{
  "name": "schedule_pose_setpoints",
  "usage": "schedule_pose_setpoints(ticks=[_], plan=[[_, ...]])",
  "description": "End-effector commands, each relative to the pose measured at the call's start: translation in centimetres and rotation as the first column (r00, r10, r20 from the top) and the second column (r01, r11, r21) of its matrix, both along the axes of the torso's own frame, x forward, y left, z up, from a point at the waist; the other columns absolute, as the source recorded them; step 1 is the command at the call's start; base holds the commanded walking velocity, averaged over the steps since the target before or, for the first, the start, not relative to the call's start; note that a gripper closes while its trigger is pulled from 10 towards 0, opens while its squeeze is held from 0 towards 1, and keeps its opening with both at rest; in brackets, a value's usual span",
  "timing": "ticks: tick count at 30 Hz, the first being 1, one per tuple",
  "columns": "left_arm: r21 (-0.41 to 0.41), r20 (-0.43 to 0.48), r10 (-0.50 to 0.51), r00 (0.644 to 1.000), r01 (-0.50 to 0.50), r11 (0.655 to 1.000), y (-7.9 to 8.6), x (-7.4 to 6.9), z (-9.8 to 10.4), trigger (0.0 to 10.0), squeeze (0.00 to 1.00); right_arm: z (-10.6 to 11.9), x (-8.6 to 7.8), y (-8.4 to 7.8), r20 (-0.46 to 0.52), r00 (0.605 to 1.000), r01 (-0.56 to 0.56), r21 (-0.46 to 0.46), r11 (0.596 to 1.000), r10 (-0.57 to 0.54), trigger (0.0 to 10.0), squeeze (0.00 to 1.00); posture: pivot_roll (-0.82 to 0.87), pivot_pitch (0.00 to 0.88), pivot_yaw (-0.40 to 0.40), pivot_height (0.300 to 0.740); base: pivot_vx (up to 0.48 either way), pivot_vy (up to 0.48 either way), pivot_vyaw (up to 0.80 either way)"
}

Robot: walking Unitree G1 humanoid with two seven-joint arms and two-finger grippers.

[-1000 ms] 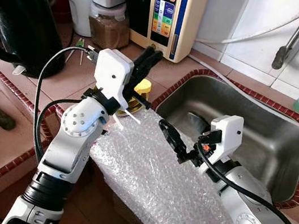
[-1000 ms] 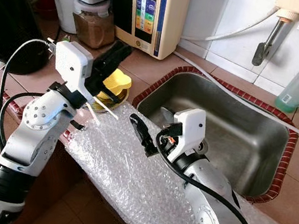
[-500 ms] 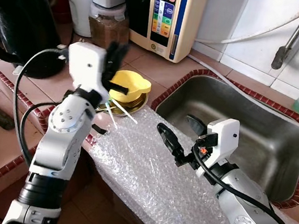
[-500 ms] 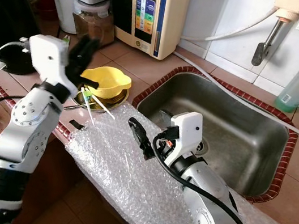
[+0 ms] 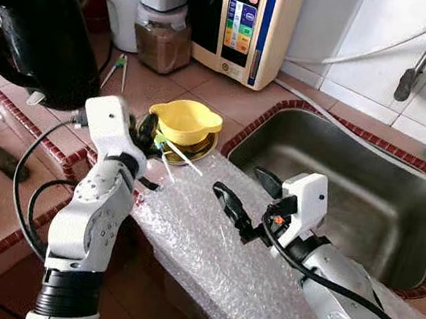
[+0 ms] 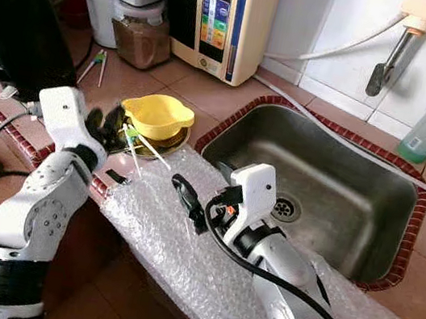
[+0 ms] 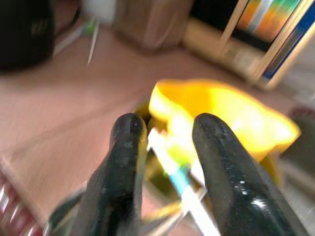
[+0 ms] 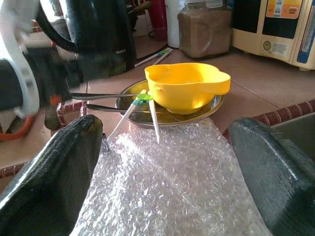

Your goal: Kitchen organization

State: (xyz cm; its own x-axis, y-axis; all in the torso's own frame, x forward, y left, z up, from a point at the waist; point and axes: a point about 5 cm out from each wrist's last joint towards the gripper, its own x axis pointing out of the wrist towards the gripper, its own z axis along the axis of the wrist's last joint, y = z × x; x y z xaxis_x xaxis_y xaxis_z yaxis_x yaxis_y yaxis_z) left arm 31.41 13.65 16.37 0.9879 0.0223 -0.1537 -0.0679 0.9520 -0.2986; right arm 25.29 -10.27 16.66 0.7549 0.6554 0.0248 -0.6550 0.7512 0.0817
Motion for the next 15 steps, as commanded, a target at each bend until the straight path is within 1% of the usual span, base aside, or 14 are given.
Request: schedule_pose_setpoints(ticks=[1, 8, 10, 12, 14, 15], plan=[[-0.008, -0.019, 0.002, 1.0, -0.002, 1.0, 0.1, -0.3, 0.2, 10.0, 1.0, -0.2, 0.0, 0.2, -0.002, 1.0, -0.005, -0.003, 1.0, 0.005, 10.0, 0.0, -0.07, 0.044, 0.027, 0.74, 0.0, 0.0, 0.0], [0.011, -0.052, -0.051, 0.997, 0.051, 0.999, -0.6, -0.7, 0.3, 10.0, 1.0, -0.4, 0.0, 0.3, -0.003, 1.0, -0.014, -0.004, 1.0, 0.014, 10.0, 0.0, -0.07, 0.046, 0.028, 0.74, 0.0, 0.0, 0.0], [0.04, -0.03, -0.089, 0.996, 0.091, 0.995, -1.0, -0.7, 0.7, 10.0, 1.0, -0.4, 0.0, 0.4, -0.003, 1.0, -0.016, -0.004, 1.0, 0.016, 10.0, 0.0, -0.07, 0.046, 0.028, 0.74, 0.0, 0.0, 0.0], [0.063, -0.006, -0.109, 0.994, 0.109, 0.992, -1.2, -0.7, 1.1, 10.0, 1.0, -0.4, 0.0, 0.4, -0.003, 1.0, -0.017, -0.004, 1.0, 0.017, 10.0, 0.0, -0.07, 0.047, 0.028, 0.74, 0.0, 0.0, 0.0], [0.06, -0.022, -0.183, 0.983, 0.184, 0.981, -2.1, -0.8, 1.3, 10.0, 1.0, -0.4, 0.1, 0.4, -0.003, 1.0, -0.019, -0.005, 1.0, 0.019, 10.0, 0.0, -0.06, 0.045, 0.027, 0.74, 0.0, 0.0, 0.0], [0.06, -0.022, -0.183, 0.983, 0.184, 0.981, -2.1, -0.8, 1.3, 10.0, 1.0, -0.4, 0.1, 0.4, -0.003, 1.0, -0.019, -0.005, 1.0, 0.019, 10.0, 0.0, -0.06, 0.045, 0.027, 0.74, 0.0, 0.0, 0.0]])
